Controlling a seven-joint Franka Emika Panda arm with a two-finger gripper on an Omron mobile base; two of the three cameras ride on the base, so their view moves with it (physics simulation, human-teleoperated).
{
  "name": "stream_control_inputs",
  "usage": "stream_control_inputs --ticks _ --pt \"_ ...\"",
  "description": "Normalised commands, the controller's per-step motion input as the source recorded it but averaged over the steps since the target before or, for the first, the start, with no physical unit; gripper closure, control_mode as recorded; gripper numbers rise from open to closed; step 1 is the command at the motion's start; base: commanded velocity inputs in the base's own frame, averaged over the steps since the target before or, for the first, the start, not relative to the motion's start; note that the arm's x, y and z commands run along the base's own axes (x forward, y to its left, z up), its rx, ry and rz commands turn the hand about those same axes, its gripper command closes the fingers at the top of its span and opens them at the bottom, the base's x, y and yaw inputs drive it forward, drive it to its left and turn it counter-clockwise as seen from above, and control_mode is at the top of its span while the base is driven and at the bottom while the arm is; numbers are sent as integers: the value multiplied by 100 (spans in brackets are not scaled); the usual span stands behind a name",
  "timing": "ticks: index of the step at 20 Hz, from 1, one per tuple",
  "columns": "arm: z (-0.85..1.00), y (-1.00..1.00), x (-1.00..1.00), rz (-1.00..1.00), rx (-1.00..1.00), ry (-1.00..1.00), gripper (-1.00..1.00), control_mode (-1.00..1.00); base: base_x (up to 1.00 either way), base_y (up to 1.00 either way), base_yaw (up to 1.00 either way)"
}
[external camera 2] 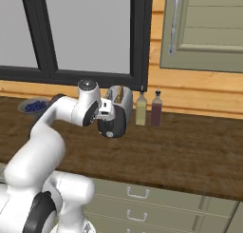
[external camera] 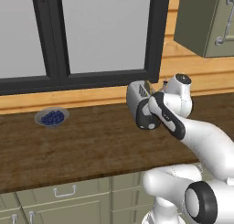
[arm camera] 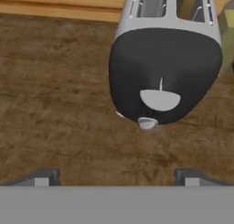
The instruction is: Start the toaster. Once the lever pops up, take the bread to the plate on the dining counter.
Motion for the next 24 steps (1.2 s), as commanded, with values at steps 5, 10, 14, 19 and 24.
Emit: stream_control_inputs --ticks 5,10,14,19,24 --pt "-20 0 55 1 0 8 -100 -100 0 0 0" --pt "-24 0 43 1 0 0 -100 -100 0 0 0" --pt "-29 0 40 0 0 0 -100 -100 0 0 0" --pt "-28 0 38 0 0 0 -100 -100 0 0 0" --pt "-28 0 31 0 0 0 -100 -100 0 0 0"
